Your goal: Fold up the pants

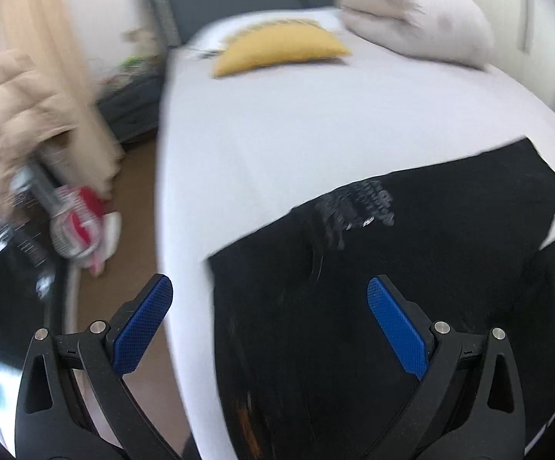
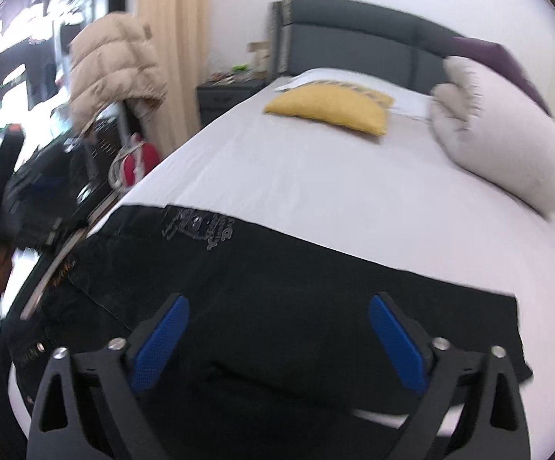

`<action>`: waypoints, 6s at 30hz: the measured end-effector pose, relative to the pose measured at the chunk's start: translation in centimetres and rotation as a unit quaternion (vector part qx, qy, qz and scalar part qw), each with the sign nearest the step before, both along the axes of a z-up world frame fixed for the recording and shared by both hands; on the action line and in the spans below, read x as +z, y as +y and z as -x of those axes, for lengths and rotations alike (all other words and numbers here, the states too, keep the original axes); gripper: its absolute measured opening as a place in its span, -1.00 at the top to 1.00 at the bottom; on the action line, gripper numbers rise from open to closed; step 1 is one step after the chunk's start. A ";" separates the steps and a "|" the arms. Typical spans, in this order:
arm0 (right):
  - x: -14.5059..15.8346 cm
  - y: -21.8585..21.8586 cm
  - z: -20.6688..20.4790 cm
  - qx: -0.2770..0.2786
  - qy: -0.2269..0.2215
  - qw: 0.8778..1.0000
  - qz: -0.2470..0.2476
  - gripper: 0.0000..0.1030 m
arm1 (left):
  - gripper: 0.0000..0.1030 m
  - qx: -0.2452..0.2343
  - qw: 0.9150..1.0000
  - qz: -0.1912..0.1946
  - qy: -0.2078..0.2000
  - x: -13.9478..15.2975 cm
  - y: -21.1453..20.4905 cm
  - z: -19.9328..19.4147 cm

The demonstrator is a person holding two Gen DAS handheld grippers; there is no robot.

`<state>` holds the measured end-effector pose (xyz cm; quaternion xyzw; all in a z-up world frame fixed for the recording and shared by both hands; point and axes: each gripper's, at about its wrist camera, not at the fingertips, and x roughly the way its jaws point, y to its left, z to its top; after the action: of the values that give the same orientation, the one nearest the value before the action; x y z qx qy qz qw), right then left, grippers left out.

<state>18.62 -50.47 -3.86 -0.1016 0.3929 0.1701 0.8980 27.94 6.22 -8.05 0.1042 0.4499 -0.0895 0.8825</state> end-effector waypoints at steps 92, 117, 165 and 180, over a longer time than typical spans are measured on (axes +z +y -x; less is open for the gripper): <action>-6.2 13.6 6.7 0.396 -0.010 0.858 0.326 0.90 | 0.97 -0.210 0.978 -0.023 -0.003 -1.9 -2.4 16.3; -11.9 14.2 21.2 0.422 -0.058 0.787 0.446 0.90 | 0.97 -0.268 0.961 -0.070 0.030 -7.2 -5.2 30.3; -15.3 18.1 24.6 0.285 -0.114 0.828 0.470 0.65 | 0.84 -0.117 0.982 0.091 0.115 -9.1 -10.8 17.0; -2.2 0.9 14.9 -0.092 -0.002 0.996 -0.001 -0.56 | 0.84 -0.064 0.980 0.131 0.134 -10.7 -9.8 15.8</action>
<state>3.77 -49.60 -6.05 -0.0645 0.3985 0.0864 0.9108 12.10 -3.55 -18.74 0.0032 0.5407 -0.2169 0.8127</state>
